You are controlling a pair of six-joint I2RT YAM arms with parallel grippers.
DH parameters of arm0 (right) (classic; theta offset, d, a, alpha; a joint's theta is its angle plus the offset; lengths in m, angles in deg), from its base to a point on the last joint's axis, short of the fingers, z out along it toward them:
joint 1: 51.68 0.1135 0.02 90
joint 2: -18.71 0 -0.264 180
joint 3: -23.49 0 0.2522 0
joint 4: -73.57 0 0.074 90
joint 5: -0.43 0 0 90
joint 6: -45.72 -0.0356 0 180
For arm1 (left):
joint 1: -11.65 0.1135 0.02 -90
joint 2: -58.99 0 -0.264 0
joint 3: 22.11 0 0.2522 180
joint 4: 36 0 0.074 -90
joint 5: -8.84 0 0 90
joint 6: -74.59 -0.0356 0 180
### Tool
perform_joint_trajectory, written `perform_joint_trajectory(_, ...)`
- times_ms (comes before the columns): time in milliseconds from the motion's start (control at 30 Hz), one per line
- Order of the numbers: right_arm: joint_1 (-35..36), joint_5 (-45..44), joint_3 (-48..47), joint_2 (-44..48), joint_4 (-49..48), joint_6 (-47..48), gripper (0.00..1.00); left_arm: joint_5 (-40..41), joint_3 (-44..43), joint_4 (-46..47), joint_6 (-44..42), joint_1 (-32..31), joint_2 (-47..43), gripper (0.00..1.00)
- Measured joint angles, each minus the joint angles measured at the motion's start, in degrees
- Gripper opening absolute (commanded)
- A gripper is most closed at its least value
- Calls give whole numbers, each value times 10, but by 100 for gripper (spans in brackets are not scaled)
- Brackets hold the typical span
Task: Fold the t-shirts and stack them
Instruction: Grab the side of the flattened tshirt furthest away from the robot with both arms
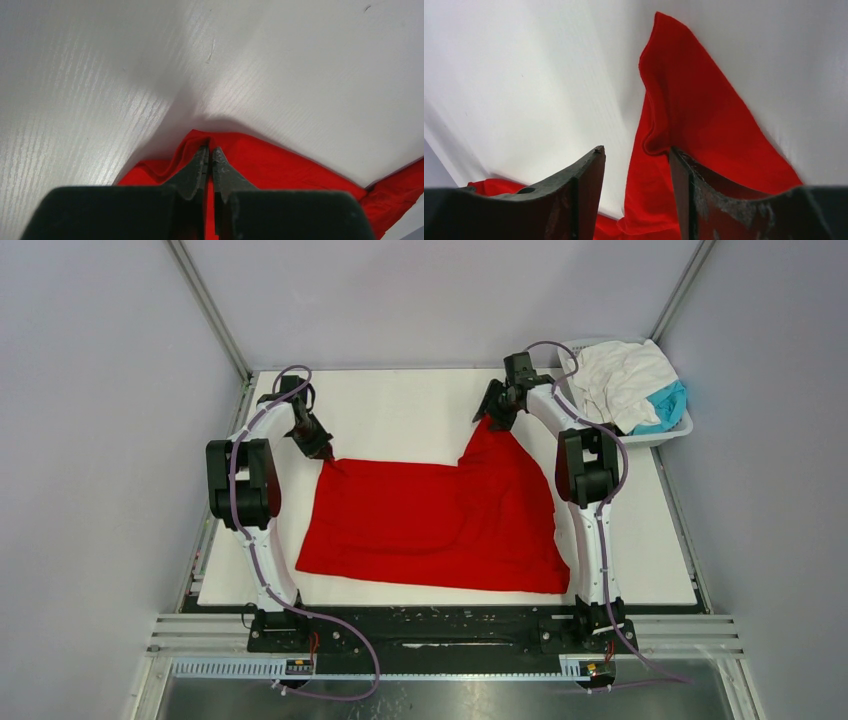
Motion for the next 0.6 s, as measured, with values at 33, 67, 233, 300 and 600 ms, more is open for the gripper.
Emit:
perform_joint_trajectory(33,1,2,1,0,-5,0,57,0,0,0,0,0,0,0)
perform_joint_trajectory(67,1,2,2,0,-7,1,56,0,0,0,0,0,0,0)
perform_joint_trajectory(233,7,-10,-8,-3,14,17,51,0,0,0,0,0,0,0)
perform_joint_trajectory(300,11,-25,-21,-11,31,27,45,0,0,0,0,0,0,0)
perform_joint_trajectory(600,27,-110,-94,-45,136,52,8,0,0,1,0,0,0,0)
